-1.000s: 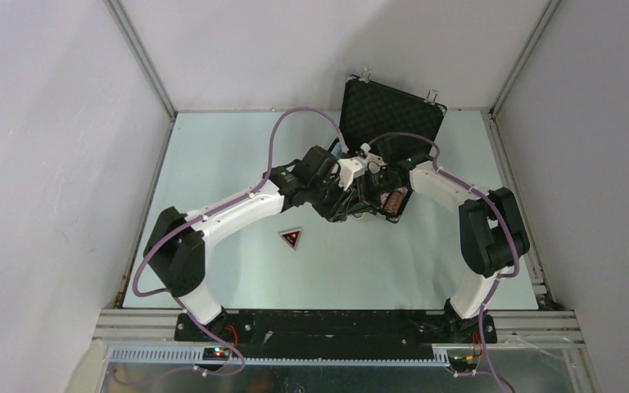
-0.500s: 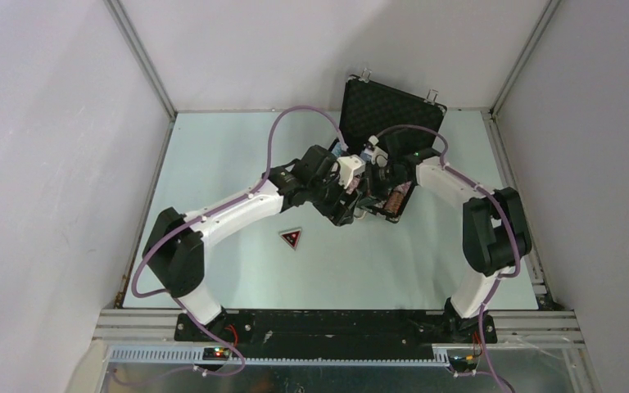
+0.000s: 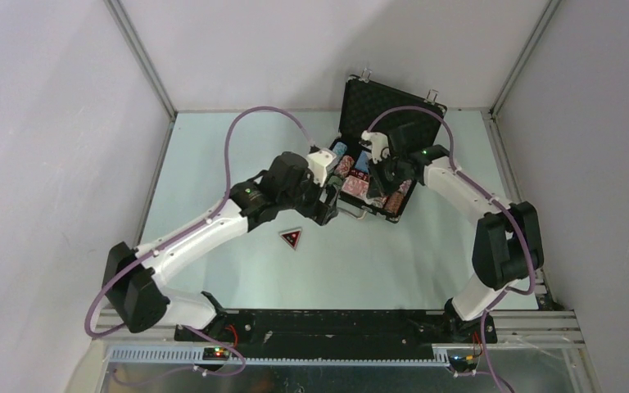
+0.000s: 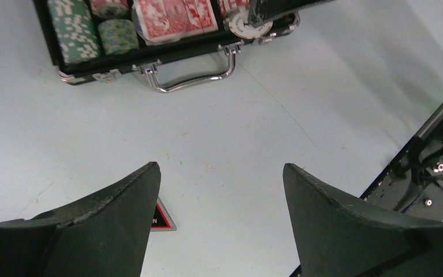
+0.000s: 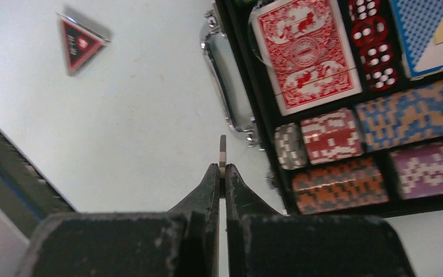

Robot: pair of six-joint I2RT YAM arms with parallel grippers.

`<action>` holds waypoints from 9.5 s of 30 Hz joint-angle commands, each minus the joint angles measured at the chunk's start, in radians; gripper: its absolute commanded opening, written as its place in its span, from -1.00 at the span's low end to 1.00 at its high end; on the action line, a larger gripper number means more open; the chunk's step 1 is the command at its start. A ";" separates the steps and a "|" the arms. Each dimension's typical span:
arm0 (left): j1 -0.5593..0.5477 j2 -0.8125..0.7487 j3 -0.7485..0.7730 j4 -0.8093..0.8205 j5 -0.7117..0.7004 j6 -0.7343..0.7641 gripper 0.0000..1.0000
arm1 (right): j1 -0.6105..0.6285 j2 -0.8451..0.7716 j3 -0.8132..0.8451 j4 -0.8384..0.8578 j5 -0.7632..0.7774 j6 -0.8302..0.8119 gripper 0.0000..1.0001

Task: Pack up texas hold em set

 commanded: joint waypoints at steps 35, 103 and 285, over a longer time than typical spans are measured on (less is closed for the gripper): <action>0.083 -0.059 -0.003 -0.034 0.023 -0.014 0.69 | 0.108 0.078 0.044 -0.030 0.396 -0.405 -1.00; 0.161 0.342 0.003 -0.252 -0.235 -0.101 0.99 | 0.128 -0.216 -0.118 0.187 0.345 0.063 0.99; 0.265 -0.036 0.058 0.006 -0.114 -0.068 0.99 | -0.031 0.420 0.465 0.323 0.713 0.373 -1.00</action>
